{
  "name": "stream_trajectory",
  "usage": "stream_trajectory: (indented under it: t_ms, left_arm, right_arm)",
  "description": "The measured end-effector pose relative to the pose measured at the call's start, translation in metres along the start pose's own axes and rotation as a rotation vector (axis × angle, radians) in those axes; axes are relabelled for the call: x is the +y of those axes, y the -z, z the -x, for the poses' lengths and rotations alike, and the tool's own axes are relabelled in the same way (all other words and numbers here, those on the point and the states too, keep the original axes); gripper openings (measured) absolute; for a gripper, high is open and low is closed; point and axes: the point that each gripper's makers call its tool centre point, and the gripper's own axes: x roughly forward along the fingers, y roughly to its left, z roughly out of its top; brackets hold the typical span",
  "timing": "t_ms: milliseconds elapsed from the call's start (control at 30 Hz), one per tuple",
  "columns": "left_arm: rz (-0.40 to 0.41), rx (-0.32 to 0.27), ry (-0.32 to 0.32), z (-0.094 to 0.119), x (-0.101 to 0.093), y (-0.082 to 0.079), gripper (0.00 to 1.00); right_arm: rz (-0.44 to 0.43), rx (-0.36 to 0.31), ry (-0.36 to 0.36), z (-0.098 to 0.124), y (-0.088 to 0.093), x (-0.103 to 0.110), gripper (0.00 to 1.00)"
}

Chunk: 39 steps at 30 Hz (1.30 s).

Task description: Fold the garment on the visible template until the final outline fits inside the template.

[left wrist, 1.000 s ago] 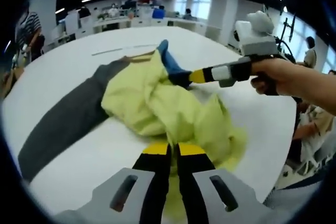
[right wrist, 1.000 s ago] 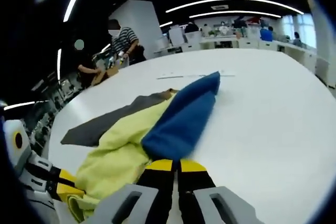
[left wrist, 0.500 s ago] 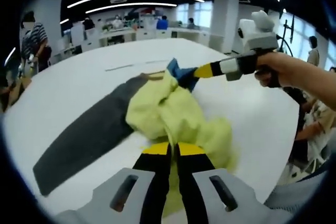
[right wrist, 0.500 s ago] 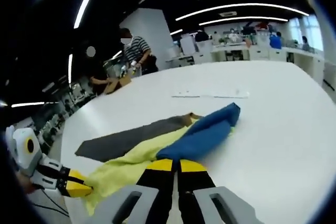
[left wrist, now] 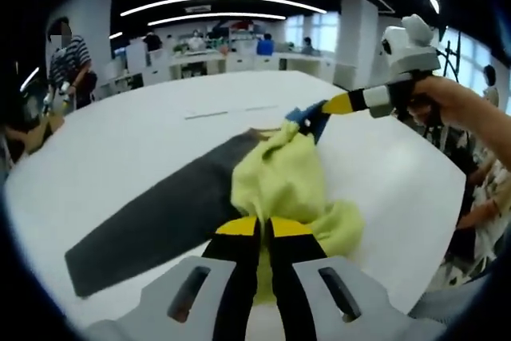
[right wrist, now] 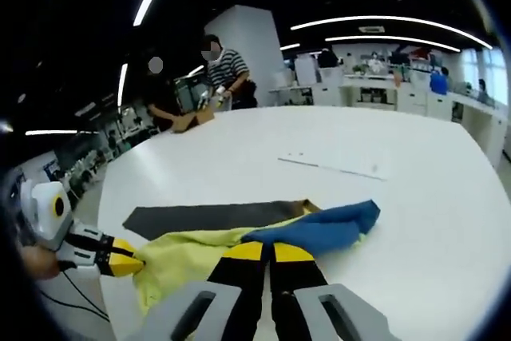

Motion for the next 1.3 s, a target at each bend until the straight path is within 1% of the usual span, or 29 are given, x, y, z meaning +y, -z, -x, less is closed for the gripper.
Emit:
stream_trajectory:
  t_ms: [167, 267, 367, 600, 733, 833, 867, 933, 1000, 1033, 1167, 1300]
  left_arm:
    - [0.006, 0.002, -0.006, 0.001, 0.002, 0.0, 0.01]
    - [0.015, 0.003, -0.013, 0.002, 0.006, 0.001, 0.01]
    - [0.02, 0.007, -0.019, 0.004, 0.009, 0.003, 0.01]
    - [0.038, 0.025, -0.024, 0.006, 0.019, 0.011, 0.01]
    - [0.077, 0.039, -0.016, 0.005, 0.023, 0.018, 0.01]
    - [0.088, 0.05, -0.012, 0.004, 0.025, 0.022, 0.01]
    - [0.086, 0.053, -0.011, 0.004, 0.025, 0.023, 0.01]
    - [0.086, 0.061, -0.01, 0.003, 0.026, 0.025, 0.01]
    - [0.09, 0.064, -0.008, 0.003, 0.027, 0.028, 0.01]
    - [0.093, 0.065, -0.007, 0.002, 0.027, 0.028, 0.01]
    - [0.098, 0.071, -0.005, 0.001, 0.029, 0.031, 0.01]
    - [0.097, 0.076, -0.004, -0.001, 0.03, 0.033, 0.01]
  right_arm:
    - [0.03, 0.011, -0.017, -0.001, -0.011, 0.009, 0.0]
    - [0.065, 0.014, -0.035, -0.008, -0.017, 0.017, 0.0]
    - [0.099, 0.029, -0.043, -0.017, -0.018, 0.023, 0.0]
    - [0.101, 0.045, -0.079, -0.045, -0.013, 0.036, 0.0]
    - [0.093, 0.042, -0.096, -0.061, -0.012, 0.045, 0.0]
    - [0.091, 0.057, -0.107, -0.073, -0.006, 0.051, 0.0]
    - [0.09, 0.072, -0.116, -0.082, -0.001, 0.053, 0.0]
    - [0.09, 0.094, -0.122, -0.09, 0.007, 0.056, 0.0]
    - [0.089, 0.126, -0.127, -0.096, 0.016, 0.057, 0.0]
    - [0.09, 0.129, -0.129, -0.098, 0.018, 0.058, 0.0]
    - [0.087, 0.18, -0.141, -0.107, 0.034, 0.06, 0.0]
    - [0.089, 0.223, -0.139, -0.115, 0.049, 0.059, 0.0]
